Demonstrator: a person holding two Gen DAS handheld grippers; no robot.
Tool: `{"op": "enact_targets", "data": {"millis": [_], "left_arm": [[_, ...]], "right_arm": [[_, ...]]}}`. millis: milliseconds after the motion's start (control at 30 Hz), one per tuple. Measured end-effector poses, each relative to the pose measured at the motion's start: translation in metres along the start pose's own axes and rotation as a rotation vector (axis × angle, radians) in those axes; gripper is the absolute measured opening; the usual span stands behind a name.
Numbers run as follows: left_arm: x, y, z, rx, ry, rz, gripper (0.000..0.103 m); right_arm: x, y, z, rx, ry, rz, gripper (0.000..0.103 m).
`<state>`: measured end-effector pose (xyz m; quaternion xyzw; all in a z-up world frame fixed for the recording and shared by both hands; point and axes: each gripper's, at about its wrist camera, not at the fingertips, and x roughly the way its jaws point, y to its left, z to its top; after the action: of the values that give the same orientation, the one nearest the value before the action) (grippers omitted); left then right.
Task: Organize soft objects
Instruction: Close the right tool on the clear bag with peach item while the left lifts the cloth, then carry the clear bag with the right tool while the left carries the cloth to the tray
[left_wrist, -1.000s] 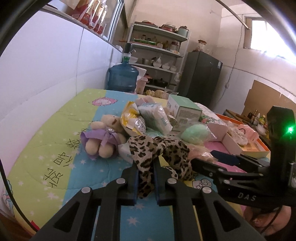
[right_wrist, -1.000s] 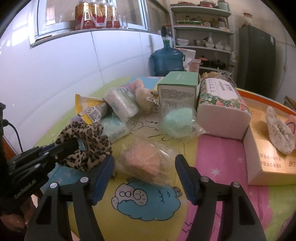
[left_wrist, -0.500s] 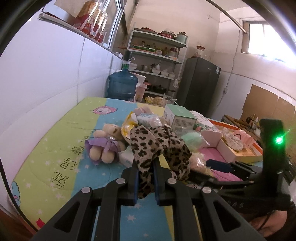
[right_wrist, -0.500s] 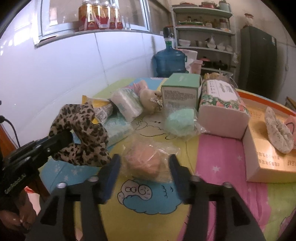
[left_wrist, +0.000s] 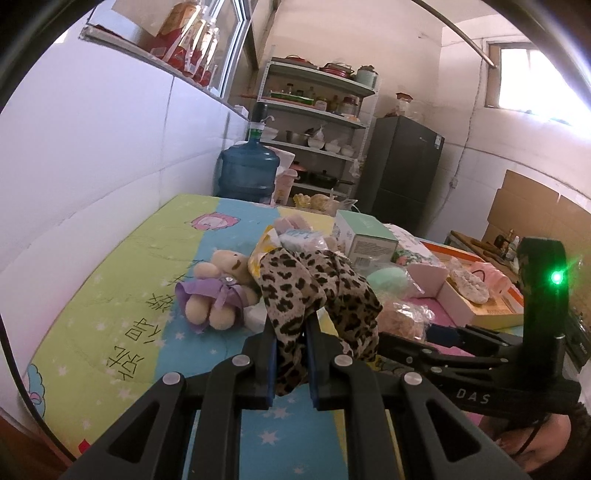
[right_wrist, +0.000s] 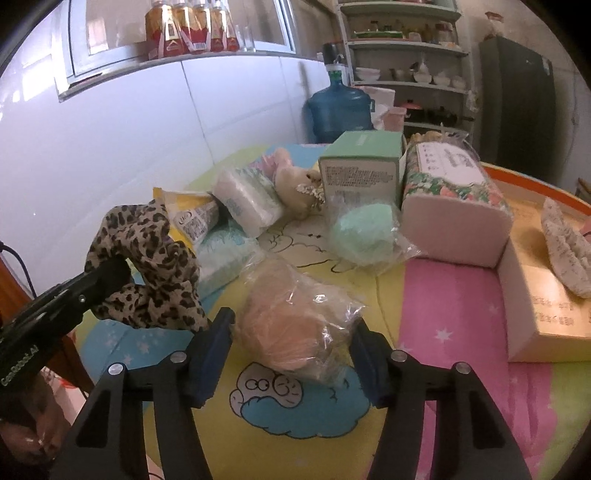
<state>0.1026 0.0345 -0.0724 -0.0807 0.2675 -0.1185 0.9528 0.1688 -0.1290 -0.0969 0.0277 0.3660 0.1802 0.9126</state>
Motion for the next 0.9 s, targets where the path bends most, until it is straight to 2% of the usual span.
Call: {"op": "enact_targets", "data": {"millis": [367, 533, 900], "left_arm": [[-0.002, -0.030, 0.016, 0.053, -0.029, -0.042, 0.013], [0.006, -0.057, 0.026, 0.089, -0.033, -0.096, 0.013], [0.035, -0.144, 0.045, 0.159, -0.029, -0.252, 0.013]], "right_arm": [[-0.049, -0.016, 0.005, 0.018, -0.107, -0.055, 0.061], [-0.077, -0.044, 0.007, 0.057, -0.161, -0.110, 0.061], [-0.130, -0.120, 0.002, 0.151, -0.229, -0.248, 0.062]]}}
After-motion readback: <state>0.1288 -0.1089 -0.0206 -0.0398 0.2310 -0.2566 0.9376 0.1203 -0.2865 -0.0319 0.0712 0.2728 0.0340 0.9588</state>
